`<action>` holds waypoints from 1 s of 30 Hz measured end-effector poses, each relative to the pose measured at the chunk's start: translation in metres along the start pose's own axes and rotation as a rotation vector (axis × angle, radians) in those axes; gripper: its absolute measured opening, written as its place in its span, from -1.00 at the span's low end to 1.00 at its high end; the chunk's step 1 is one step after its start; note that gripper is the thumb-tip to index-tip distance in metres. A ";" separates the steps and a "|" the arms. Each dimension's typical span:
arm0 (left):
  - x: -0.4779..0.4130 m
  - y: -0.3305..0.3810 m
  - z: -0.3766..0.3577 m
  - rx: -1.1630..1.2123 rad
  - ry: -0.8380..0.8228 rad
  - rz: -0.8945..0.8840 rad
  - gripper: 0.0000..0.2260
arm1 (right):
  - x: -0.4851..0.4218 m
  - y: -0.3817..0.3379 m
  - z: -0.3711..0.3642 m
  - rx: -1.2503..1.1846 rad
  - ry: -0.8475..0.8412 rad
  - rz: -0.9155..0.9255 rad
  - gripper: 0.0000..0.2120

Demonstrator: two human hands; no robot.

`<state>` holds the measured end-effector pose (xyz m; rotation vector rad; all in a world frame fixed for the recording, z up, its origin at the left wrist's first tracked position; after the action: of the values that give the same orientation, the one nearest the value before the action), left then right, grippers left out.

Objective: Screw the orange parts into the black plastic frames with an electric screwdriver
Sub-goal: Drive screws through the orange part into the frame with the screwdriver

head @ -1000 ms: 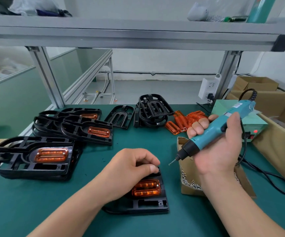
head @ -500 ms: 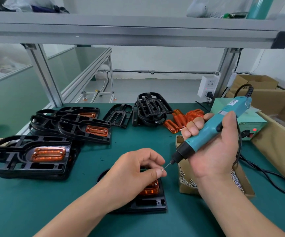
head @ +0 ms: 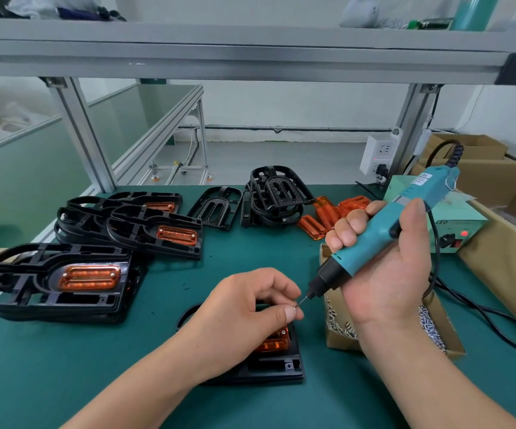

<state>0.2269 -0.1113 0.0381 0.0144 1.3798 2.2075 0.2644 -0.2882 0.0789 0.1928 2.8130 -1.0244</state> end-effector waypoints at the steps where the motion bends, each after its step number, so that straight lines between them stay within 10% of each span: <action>1: 0.000 -0.001 0.001 0.000 0.011 0.003 -0.84 | 0.001 0.000 0.000 0.005 0.000 0.003 -0.64; 23: -0.006 -0.011 0.042 -0.252 0.033 -0.022 -0.87 | 0.004 0.024 0.005 0.036 0.061 -0.046 -0.63; 30: 0.001 -0.038 0.050 -0.526 -0.289 0.099 -0.70 | 0.009 0.044 -0.022 0.098 -0.029 -0.065 -0.64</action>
<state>0.2568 -0.0561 0.0300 0.2074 0.6351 2.4688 0.2614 -0.2397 0.0661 0.0963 2.7624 -1.1705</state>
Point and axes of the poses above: each hand's wrist, its own x-axis away from the middle knuckle, its own z-axis out of the back of the hand, y = z × x, the point moved 10 cm from there along -x, towards the middle knuckle, and after that the axes turned 10 degrees about -z, right-handed, at the moved point
